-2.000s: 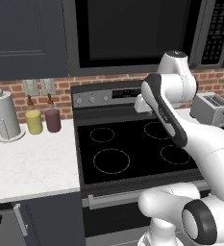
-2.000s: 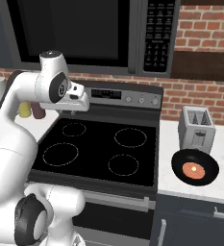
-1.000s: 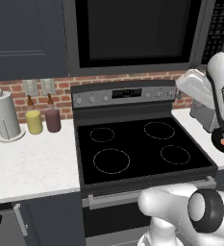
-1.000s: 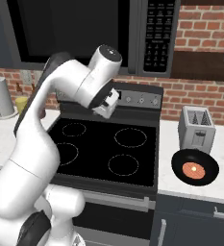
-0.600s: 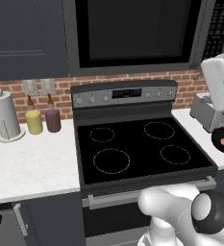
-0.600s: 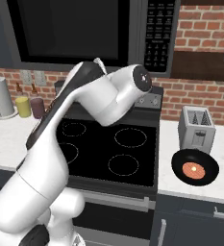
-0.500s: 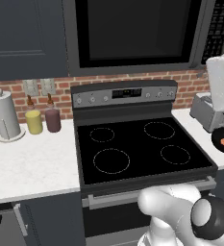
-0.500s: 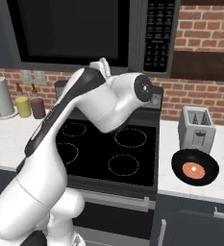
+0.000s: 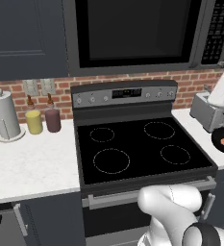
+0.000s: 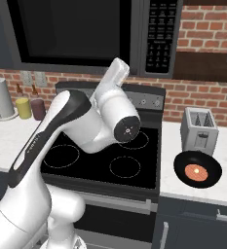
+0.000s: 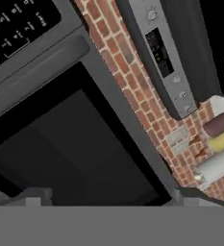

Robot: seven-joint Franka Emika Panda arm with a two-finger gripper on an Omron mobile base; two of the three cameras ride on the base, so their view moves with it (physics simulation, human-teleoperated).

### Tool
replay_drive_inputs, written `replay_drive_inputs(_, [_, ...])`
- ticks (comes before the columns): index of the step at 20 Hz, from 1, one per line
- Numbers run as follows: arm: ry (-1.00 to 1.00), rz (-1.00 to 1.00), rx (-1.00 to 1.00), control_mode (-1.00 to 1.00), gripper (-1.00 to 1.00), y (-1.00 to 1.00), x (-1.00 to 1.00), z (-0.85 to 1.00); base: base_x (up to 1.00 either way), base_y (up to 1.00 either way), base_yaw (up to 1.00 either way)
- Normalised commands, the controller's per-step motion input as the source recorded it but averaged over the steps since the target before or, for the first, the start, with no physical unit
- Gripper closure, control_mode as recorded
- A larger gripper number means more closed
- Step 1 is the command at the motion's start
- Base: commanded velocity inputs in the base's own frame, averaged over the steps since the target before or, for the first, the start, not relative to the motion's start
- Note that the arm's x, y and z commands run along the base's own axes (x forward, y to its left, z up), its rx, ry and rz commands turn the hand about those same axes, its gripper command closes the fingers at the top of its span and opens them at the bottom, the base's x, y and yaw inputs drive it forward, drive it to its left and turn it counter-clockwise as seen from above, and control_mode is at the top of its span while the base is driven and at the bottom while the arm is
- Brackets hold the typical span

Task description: Open the microwave, place the bowl with waffle inside the microwave, then close the microwave door and turn it on.

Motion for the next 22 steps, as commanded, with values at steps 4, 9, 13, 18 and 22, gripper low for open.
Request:
replay_drive_inputs(4, [0.0,-0.06,0.64,-1.0,-1.0,-0.81,-0.04,0.05,0.0,0.0,0.0])
replay_drive_inputs(9, [0.04,0.01,0.18,-1.0,-1.0,-0.15,0.0,-0.01,0.0,0.0,0.0])
replay_drive_inputs(13, [0.0,0.0,0.07,-1.0,-1.0,-0.04,0.18,0.11,0.0,0.0,0.0])
replay_drive_inputs(18, [0.01,0.0,0.0,-1.0,-1.0,0.03,0.42,0.12,0.0,0.0,0.0])
replay_drive_inputs(22, [0.04,-0.01,0.02,-1.0,-1.0,0.0,0.59,0.0,0.0,0.0,0.0])
